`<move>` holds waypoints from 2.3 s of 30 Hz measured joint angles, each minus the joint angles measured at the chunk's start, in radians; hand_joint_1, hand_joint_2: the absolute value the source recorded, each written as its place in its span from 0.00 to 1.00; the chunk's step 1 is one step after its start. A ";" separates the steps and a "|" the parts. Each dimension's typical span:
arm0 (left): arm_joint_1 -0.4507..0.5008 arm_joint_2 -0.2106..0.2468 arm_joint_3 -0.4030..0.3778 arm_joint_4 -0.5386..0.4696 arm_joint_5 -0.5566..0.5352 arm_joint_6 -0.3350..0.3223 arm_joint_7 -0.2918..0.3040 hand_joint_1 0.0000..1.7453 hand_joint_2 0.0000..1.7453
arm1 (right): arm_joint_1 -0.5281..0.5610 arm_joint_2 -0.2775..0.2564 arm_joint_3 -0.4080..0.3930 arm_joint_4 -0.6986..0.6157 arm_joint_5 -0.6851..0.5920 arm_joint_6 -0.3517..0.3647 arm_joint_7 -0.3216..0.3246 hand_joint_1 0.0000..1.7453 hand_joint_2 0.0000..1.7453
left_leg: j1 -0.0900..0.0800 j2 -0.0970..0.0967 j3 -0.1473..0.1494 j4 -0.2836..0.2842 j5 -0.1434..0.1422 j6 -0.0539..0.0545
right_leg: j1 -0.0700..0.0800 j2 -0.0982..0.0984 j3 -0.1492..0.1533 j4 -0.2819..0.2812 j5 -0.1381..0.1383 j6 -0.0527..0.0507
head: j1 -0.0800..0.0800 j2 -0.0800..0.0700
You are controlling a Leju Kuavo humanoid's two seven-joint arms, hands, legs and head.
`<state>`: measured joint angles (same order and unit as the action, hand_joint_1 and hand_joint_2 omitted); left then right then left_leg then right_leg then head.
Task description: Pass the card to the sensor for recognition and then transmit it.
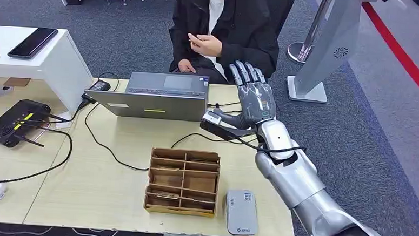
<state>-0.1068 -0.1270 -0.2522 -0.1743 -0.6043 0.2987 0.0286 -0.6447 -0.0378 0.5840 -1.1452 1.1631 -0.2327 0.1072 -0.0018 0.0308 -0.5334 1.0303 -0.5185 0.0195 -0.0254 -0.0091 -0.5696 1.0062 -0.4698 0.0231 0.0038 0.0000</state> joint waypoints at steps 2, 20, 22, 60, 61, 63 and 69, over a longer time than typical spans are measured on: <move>0.000 0.000 0.000 0.000 0.000 0.000 0.000 0.00 0.00 | 0.000 0.000 0.000 -0.001 0.000 0.000 0.000 0.00 0.00 | 0.000 0.000 0.000 0.000 0.000 0.000 | 0.000 0.000 0.000 0.000 0.000 0.000 | 0.000 0.000; 0.023 0.000 0.035 0.000 0.031 0.040 -0.023 0.00 0.00 | 0.125 -0.217 -0.201 -0.255 -0.007 -0.074 -0.015 0.00 0.00 | -0.001 -0.001 -0.001 0.000 0.000 0.000 | 0.000 -0.002 -0.001 -0.001 0.000 0.000 | 0.000 0.000; 0.028 0.000 0.043 0.000 0.037 0.045 -0.028 0.00 0.00 | 0.171 -0.245 -0.248 -0.279 -0.030 -0.098 -0.030 0.00 0.00 | -0.001 -0.002 -0.001 0.000 -0.001 0.000 | 0.000 -0.002 -0.001 -0.001 0.000 0.000 | 0.000 0.000; 0.065 -0.011 0.153 0.000 0.072 0.074 -0.049 0.00 0.00 | 0.648 -0.226 -0.983 0.069 -0.144 -0.288 -0.247 0.00 0.00 | -0.001 -0.001 -0.003 0.000 -0.002 0.000 | 0.000 -0.002 -0.002 -0.002 -0.001 0.001 | 0.000 0.000; 0.065 -0.011 0.155 0.000 0.074 0.076 -0.048 0.00 0.00 | 0.648 -0.218 -0.995 0.093 -0.143 -0.288 -0.254 0.00 0.00 | -0.001 -0.001 -0.003 0.000 -0.002 0.000 | 0.000 -0.002 -0.002 -0.002 -0.001 0.001 | 0.000 0.000; 0.065 -0.011 0.159 0.000 0.081 0.078 -0.049 0.00 0.00 | 0.647 -0.194 -1.022 0.158 -0.139 -0.289 -0.280 0.00 0.00 | 0.000 -0.001 -0.003 0.000 -0.002 0.000 | 0.001 -0.002 -0.002 -0.002 -0.001 0.001 | 0.000 0.000; 0.066 -0.016 0.183 0.000 0.090 0.090 -0.050 0.00 0.00 | 0.635 -0.118 -1.109 0.456 -0.117 -0.309 -0.336 0.00 0.00 | 0.001 -0.002 -0.003 -0.001 -0.002 0.000 | 0.001 -0.002 -0.003 -0.002 -0.001 0.001 | 0.000 0.000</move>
<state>-0.0407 -0.1427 -0.0694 -0.1743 -0.5142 0.3887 -0.0210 -0.0097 -0.1554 -0.5248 -0.6889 1.0460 -0.5416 -0.2292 -0.0007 0.0293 -0.5369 1.0294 -0.5202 0.0194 -0.0240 -0.0107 -0.5724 1.0043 -0.4710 0.0236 0.0038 0.0000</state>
